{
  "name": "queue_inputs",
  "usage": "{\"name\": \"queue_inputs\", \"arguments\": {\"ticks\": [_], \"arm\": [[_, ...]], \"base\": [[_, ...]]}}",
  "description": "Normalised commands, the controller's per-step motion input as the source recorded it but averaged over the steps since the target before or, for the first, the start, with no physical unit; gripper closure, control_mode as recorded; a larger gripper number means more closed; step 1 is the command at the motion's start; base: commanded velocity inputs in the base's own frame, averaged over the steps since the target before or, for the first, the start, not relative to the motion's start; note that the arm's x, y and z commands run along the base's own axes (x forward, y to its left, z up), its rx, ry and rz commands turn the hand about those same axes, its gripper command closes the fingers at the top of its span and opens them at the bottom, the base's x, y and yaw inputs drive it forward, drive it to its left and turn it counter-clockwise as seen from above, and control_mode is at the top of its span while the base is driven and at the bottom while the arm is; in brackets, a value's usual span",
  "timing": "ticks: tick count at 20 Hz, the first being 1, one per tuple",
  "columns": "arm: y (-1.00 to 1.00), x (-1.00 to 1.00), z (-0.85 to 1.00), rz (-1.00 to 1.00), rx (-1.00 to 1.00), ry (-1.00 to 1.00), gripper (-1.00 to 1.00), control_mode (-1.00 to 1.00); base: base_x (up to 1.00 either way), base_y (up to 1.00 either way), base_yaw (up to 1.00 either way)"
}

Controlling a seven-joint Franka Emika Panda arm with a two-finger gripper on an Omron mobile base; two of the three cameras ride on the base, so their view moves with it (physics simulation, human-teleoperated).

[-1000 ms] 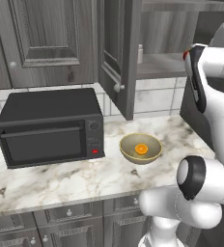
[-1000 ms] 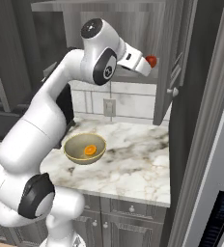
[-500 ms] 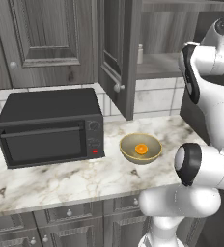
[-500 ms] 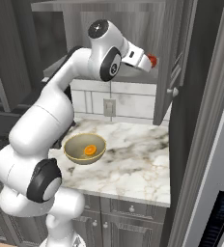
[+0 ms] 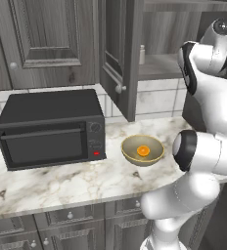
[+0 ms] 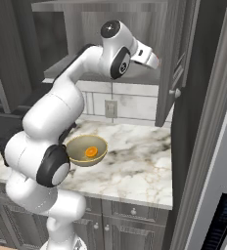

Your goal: Open the cabinet. Pick the orange and apple from the cabinet and place them into the bowl. Then close the cabinet.

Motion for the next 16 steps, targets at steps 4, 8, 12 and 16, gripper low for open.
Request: {"name": "queue_inputs", "arguments": {"ticks": [4,8,12,16], "arm": [[-0.21,0.56,-0.03,0.00,0.00,0.00,-1.00,-1.00],[-0.07,0.57,-0.05,0.02,0.00,0.00,-1.00,-1.00],[-0.16,0.54,-0.03,0.06,0.00,0.00,-1.00,-1.00],[-0.26,0.54,-0.01,0.08,0.00,0.00,-1.00,-1.00]], "base": [[0.00,0.00,0.00],[0.00,0.00,0.00],[0.00,0.00,0.00],[0.00,0.00,0.00]]}}
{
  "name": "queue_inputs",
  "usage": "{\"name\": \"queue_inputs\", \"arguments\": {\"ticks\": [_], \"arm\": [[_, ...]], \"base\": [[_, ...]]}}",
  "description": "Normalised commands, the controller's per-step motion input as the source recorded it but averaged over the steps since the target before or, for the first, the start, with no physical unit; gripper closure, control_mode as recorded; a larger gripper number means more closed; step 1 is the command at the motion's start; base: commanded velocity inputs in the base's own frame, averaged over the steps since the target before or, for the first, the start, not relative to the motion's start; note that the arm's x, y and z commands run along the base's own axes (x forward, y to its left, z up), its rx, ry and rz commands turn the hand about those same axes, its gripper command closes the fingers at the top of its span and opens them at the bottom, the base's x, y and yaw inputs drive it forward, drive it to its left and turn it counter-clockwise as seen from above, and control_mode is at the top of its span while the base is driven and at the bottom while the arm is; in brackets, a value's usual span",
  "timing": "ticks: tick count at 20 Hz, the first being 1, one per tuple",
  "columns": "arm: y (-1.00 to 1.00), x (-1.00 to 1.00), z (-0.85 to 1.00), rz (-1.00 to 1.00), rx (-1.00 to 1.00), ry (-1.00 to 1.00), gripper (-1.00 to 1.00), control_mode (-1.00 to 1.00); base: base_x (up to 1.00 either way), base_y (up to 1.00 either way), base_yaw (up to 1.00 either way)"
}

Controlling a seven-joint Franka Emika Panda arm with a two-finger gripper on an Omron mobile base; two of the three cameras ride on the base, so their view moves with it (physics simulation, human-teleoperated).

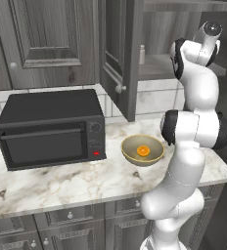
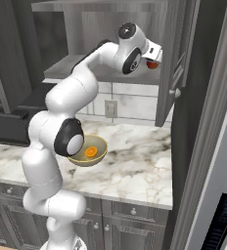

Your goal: Open the cabinet. Pick the orange and apple from the cabinet and place them into the bowl. Then close the cabinet.

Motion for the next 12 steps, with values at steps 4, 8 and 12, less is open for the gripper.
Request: {"name": "queue_inputs", "arguments": {"ticks": [4,8,12], "arm": [[-0.16,0.52,-0.08,0.08,0.00,0.00,-1.00,-1.00],[-0.17,0.42,-0.09,0.07,0.00,0.00,-1.00,-1.00],[-0.15,0.30,-0.12,0.05,0.00,0.00,-1.00,-1.00]], "base": [[0.00,0.00,0.00],[0.00,0.00,0.00],[0.00,0.00,0.00]]}}
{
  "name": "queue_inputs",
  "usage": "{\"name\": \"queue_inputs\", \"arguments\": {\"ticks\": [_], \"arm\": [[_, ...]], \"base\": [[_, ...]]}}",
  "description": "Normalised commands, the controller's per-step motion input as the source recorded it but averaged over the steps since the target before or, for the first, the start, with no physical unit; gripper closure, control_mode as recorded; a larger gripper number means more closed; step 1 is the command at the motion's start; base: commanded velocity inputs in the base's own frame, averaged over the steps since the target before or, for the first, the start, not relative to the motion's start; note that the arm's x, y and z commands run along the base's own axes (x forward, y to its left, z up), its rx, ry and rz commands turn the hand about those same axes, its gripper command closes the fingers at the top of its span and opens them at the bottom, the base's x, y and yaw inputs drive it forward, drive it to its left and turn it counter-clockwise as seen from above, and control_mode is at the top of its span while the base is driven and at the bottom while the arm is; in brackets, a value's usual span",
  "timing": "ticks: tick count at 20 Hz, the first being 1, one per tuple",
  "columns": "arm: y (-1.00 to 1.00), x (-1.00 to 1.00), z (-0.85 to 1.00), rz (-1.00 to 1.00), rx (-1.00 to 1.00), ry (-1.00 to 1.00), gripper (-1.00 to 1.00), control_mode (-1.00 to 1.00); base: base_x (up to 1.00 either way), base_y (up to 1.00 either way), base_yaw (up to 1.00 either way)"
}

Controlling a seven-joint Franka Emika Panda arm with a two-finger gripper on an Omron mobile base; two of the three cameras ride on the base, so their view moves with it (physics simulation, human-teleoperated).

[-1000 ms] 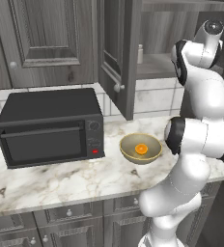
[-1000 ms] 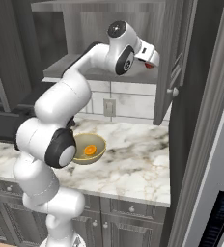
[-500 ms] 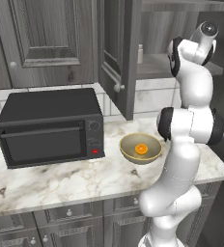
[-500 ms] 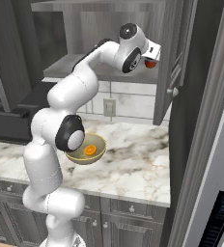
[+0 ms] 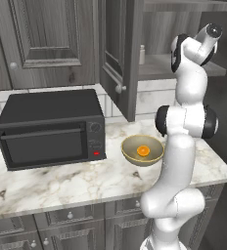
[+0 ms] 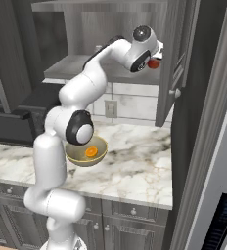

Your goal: Open the cabinet. Pick the orange and apple from the cabinet and place them into the bowl. Then close the cabinet.

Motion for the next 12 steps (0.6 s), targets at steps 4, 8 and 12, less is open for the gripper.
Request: {"name": "queue_inputs", "arguments": {"ticks": [4,8,12], "arm": [[-0.13,0.19,-0.25,0.01,0.00,0.00,-1.00,-1.00],[0.00,0.03,-0.65,0.00,-0.08,0.07,1.00,-1.00],[0.00,0.04,-0.26,0.00,-0.01,-0.01,1.00,-1.00]], "base": [[0.00,0.00,0.00],[0.00,0.00,0.00],[0.00,0.00,0.00]]}}
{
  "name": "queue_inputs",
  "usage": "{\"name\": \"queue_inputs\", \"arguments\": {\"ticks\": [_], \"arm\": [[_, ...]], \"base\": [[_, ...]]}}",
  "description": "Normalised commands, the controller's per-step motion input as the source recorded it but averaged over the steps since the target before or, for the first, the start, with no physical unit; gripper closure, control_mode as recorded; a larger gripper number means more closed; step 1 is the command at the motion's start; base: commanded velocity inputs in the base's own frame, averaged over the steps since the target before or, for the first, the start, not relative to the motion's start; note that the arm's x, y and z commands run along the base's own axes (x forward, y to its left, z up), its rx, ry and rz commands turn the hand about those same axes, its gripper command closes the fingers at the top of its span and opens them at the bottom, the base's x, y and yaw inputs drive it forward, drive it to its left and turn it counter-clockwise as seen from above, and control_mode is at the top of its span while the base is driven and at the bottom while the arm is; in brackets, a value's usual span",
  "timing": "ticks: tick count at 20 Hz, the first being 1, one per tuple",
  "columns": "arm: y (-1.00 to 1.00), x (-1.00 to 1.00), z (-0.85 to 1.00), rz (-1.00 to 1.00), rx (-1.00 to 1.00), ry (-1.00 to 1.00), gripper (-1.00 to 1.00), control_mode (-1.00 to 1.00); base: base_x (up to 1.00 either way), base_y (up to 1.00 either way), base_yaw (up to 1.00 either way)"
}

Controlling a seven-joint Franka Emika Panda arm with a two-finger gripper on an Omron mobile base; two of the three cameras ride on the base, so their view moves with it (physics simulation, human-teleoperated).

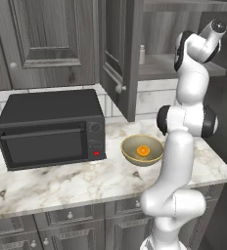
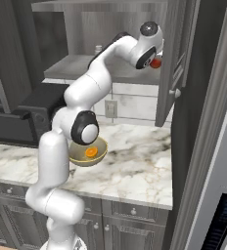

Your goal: Open the cabinet. Pick the orange and apple from the cabinet and place them into the bowl. Then close the cabinet.

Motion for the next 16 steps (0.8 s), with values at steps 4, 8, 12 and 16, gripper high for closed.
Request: {"name": "queue_inputs", "arguments": {"ticks": [4,8,12,16], "arm": [[0.00,-0.09,-0.13,0.00,0.00,-0.01,1.00,-1.00],[0.04,-0.56,-0.31,0.00,0.00,0.00,1.00,-1.00],[0.19,-0.89,-0.09,0.00,0.00,0.00,1.00,-1.00],[0.54,-1.00,-0.18,0.00,0.00,-0.06,1.00,-1.00]], "base": [[0.00,0.00,0.00],[0.00,0.00,0.00],[0.00,0.00,0.00],[0.00,0.00,0.00]]}}
